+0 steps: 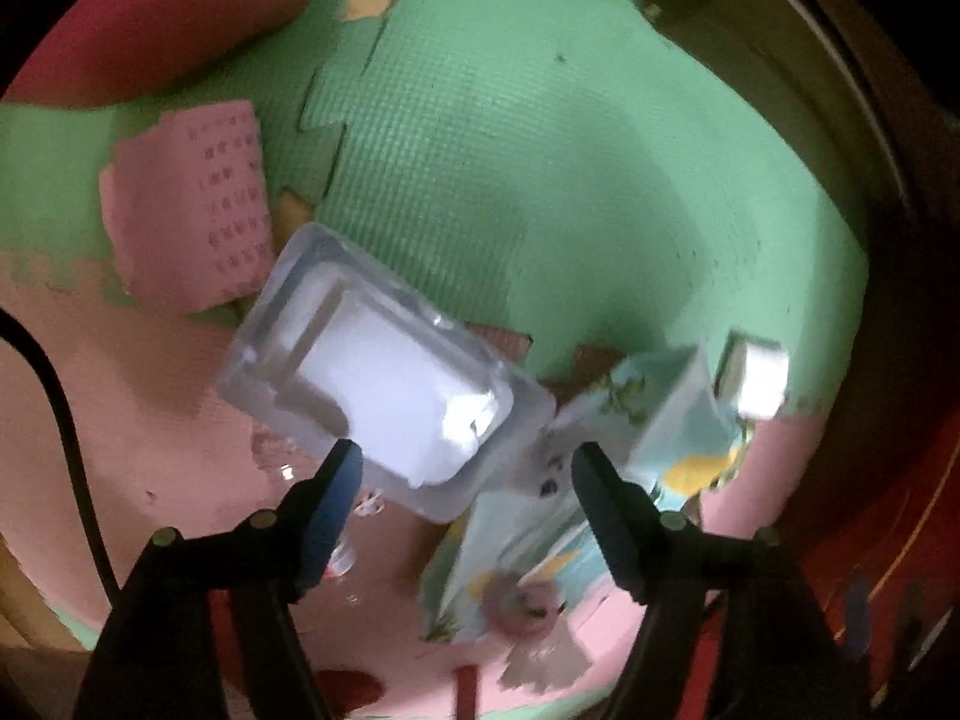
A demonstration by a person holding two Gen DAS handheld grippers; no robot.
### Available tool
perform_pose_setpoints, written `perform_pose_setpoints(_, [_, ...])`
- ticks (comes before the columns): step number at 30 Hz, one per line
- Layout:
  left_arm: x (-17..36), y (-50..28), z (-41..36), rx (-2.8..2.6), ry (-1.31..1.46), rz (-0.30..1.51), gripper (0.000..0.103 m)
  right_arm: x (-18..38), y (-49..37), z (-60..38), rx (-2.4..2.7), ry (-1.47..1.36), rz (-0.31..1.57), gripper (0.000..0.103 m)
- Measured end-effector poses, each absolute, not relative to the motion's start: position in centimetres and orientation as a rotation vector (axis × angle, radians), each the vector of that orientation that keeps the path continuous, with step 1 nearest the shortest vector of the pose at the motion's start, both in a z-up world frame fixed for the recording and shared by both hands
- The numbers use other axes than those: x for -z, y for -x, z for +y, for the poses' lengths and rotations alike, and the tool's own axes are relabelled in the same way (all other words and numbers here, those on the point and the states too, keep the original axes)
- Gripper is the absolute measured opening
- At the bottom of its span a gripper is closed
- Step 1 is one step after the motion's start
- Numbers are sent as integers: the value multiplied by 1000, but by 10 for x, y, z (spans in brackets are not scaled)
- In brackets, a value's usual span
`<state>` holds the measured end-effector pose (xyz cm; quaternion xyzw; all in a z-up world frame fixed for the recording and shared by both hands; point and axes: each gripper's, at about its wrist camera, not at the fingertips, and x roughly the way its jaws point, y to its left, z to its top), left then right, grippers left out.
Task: Collect trash
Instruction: 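Move both open tools down toward the white plastic tray on the floor mat, then close the left tool on the white plastic tray and lift it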
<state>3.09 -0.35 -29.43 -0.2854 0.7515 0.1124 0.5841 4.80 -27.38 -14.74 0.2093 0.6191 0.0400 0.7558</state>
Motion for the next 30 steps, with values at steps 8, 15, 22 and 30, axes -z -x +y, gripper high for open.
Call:
perform_pose_setpoints(8, [301,-47,-9,-297,634,1698,84,154,-48,-273,-85,-452,1370,68])
perform_pose_setpoints(15, [306,-45,-9,-430,627,1728,83,154,-48,-274,-79,-454,1366,68])
perform_pose_setpoints(22, [312,-51,-6,-517,654,1758,85,155,-48,-272,-78,-444,1368,68])
perform_pose_setpoints(30, [320,-76,-30,-576,455,1812,66,155,-48,-281,-50,-478,1353,68])
